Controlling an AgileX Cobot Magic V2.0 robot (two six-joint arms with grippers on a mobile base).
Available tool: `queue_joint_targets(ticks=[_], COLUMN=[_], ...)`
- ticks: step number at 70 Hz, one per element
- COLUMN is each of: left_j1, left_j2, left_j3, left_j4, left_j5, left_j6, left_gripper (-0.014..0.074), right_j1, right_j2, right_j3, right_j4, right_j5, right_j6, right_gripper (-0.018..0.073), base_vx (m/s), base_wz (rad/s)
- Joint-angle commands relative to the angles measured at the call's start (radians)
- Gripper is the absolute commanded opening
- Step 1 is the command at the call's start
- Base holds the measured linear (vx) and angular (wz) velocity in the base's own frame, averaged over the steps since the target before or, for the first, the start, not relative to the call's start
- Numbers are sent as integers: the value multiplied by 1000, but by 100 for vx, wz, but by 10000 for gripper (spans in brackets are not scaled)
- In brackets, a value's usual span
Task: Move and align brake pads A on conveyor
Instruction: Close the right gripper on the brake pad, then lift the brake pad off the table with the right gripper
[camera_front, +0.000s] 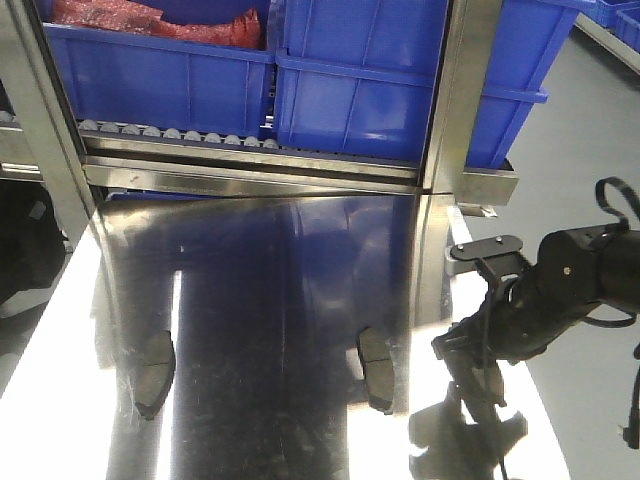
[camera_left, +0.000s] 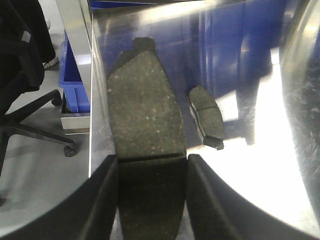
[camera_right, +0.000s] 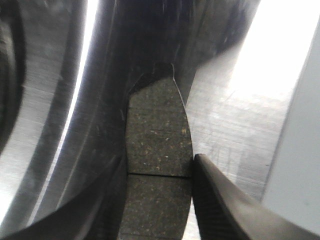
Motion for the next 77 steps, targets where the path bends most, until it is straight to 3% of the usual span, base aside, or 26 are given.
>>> queue_joint_targets(ticks=[1,28,49,77], left_j1=[-6,-6,-6,-6], left_j2=[6,6,6,6], left_j3=[-28,-28,-28,-28], left_j4=[-11,-11,-11,-11], left_j5=[-84,-84,-84,-84], left_j6=[-4,-4,-4,-4], left_gripper=[157,157,157,157], right_j1=[-2,-2,-2,-2], right_j2=[-80,-249,-559,-965], right_j3=[-23,57,282,477], right_j4=[-4,-4,4,-2], right_j5=[-32,-88,-205,-252], right_j6=[-11,-23,-10,-18], right_gripper=[100,100,100,100], base_vx=[0,0,0,0], base_wz=[0,0,0,0])
